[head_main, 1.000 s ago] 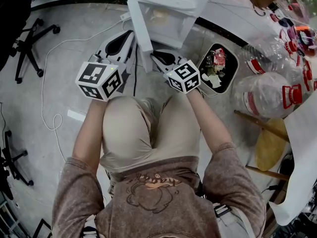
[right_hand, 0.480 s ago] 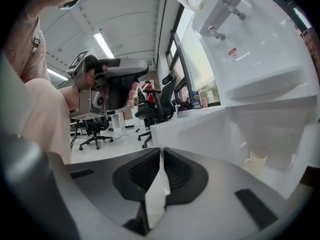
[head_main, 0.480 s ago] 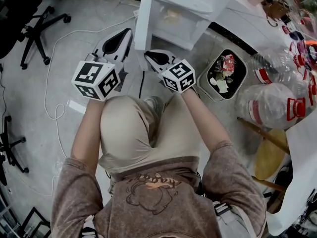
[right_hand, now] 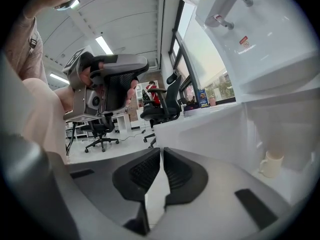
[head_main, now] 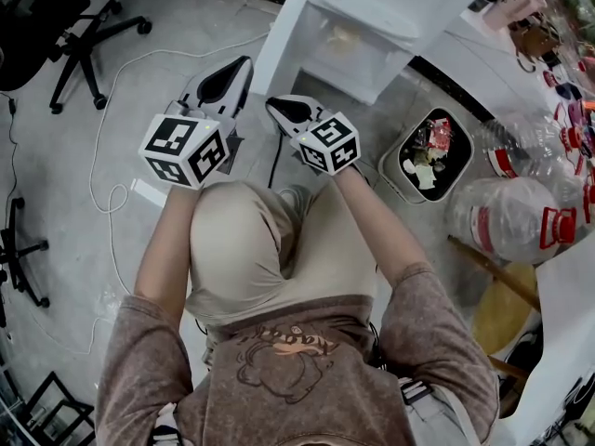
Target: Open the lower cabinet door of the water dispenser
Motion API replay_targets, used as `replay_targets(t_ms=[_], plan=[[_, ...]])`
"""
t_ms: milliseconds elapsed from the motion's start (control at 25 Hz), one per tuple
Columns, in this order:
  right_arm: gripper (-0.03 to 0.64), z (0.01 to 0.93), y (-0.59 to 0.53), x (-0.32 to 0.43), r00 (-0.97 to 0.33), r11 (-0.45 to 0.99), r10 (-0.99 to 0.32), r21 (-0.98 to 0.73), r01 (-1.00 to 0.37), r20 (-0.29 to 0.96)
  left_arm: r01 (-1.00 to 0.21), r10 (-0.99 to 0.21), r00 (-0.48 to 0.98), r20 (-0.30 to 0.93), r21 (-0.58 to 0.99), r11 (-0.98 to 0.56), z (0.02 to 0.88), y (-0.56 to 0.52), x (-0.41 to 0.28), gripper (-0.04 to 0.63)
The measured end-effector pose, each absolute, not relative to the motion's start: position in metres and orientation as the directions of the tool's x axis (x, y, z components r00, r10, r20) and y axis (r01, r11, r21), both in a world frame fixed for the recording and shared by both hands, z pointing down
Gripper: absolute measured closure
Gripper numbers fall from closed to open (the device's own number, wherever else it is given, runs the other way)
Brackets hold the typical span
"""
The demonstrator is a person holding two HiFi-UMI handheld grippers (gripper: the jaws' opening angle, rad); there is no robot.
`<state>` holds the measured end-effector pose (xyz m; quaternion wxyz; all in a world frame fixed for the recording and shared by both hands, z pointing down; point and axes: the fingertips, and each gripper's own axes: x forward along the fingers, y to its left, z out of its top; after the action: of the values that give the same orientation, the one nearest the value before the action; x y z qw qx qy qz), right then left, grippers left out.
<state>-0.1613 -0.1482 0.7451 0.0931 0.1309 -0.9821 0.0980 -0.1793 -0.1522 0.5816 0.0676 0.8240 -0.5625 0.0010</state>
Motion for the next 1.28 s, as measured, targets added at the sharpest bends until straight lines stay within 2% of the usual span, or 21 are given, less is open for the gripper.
replay_targets(t_ms=[400, 640, 960, 1280], plan=[[0.586, 0.745, -0.147, -0.181, -0.959, 0.953, -0.209, -0.182, -0.244, 0.192, -0.923, -0.923, 0.372, 0.096, 0.141, -0.357, 0.59, -0.153, -0.185, 0.583], [0.609, 0.743, -0.148, -0.174, -0.961, 0.951, -0.208, -0.19, -0.242, 0.184, -0.918, -0.917, 0.386, 0.105, 0.137, -0.371, 0.591, -0.155, -0.184, 0.583], [0.611, 0.732, -0.171, -0.127, -0.929, 0.919, -0.323, -0.174, -0.353, 0.179, -0.899, -0.899, 0.429, 0.09, 0.133, -0.417, 0.593, -0.166, -0.162, 0.583], [0.611, 0.679, -0.201, -0.05, -0.882, 0.872, -0.446, -0.149, -0.467, 0.154, -0.867, -0.867, 0.493, 0.071, 0.132, -0.481, 0.579, -0.198, -0.113, 0.583]])
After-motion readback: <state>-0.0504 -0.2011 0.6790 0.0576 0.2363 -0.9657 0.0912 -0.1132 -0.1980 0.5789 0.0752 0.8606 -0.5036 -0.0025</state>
